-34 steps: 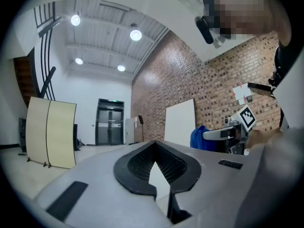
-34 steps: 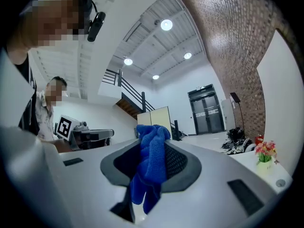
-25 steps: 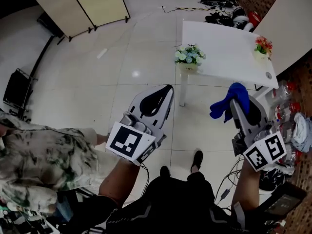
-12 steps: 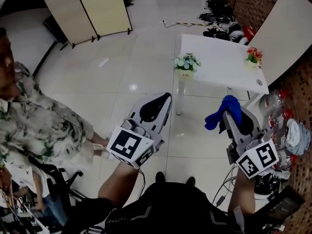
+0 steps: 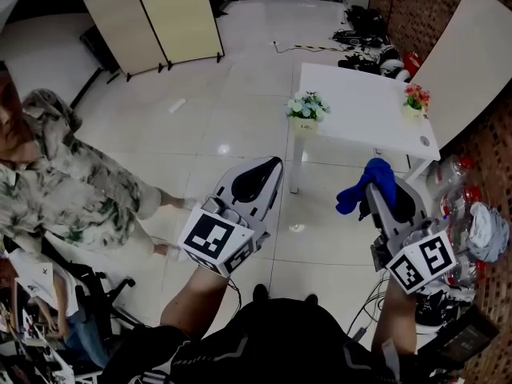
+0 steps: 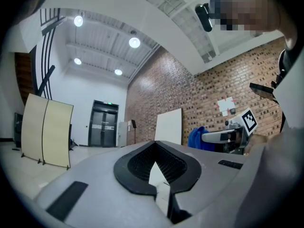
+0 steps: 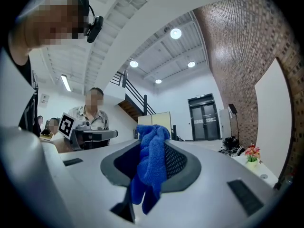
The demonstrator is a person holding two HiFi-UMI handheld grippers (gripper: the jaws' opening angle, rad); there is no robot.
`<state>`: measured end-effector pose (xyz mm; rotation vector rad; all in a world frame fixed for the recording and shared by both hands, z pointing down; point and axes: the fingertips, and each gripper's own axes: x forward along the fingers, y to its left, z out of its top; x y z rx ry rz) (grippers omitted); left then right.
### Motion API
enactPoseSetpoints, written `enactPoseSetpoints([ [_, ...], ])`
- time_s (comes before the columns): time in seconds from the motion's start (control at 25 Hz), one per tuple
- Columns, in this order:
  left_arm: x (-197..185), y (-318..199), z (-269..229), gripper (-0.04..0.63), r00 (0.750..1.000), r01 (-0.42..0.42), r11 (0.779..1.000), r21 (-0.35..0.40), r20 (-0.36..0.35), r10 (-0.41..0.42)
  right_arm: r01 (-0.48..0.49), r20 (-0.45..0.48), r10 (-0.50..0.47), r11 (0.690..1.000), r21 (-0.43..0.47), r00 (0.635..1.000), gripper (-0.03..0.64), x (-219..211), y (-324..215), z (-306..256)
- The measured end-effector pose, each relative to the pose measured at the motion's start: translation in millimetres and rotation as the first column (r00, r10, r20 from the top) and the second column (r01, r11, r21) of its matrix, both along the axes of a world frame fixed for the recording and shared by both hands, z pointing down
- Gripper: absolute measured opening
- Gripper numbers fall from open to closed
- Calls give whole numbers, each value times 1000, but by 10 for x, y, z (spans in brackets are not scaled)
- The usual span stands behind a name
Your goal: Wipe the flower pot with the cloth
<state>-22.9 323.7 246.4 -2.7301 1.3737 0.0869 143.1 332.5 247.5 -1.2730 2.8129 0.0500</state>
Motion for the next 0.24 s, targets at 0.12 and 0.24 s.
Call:
enactPoseSetpoints([
  [0.12,14,51,-2,3,1000,4,1000,0,3,-4,4,1,-4,1000,3,1000,101,22,46,-9],
  [0.24,16,108,7,3,1000,5,1000,1,11,-5,2,3,-2,1000,5,1000,101,29,101,-11],
])
